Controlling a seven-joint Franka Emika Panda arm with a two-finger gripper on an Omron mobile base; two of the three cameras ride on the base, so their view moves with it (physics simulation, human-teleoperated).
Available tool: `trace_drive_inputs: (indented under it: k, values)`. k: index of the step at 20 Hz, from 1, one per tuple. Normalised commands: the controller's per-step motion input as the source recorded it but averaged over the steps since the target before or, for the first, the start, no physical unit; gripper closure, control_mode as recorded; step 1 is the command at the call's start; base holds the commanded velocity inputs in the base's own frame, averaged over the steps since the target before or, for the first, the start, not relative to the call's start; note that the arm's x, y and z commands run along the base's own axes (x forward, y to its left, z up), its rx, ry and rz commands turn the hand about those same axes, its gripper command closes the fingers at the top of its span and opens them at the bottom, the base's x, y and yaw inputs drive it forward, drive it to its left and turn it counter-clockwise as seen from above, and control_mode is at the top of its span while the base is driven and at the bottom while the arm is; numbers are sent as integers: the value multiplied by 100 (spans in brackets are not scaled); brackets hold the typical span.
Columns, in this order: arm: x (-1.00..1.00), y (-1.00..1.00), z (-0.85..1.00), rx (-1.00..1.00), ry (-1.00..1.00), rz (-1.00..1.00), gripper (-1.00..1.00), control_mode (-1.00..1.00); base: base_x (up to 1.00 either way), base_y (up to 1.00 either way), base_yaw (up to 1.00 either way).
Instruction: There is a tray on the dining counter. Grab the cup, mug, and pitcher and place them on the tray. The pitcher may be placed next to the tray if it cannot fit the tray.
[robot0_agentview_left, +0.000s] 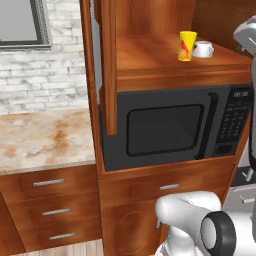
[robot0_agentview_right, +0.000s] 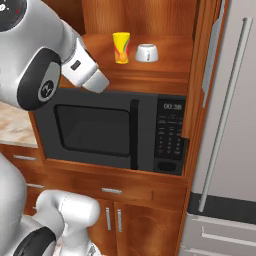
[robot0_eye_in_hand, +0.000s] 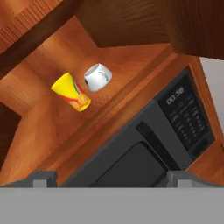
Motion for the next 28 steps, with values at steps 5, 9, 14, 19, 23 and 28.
trace_drive_inputs:
  k: [5,9,14,19,23,28]
  values:
    - [-29,-2,0,48,-12,-6,-100,-100,0,0,0]
    - [-8,0,13,39,-8,-3,-100,-100,0,0,0]
    - [18,0,6,23,-11,0,-100,-100,0,0,0]
    - [27,14,-5,23,-17,0,-100,-100,0,0,0]
    - [35,31,-17,14,-18,0,-100,-100,0,0,0]
    - [38,5,-1,1,-2,0,-100,-100,0,0,0]
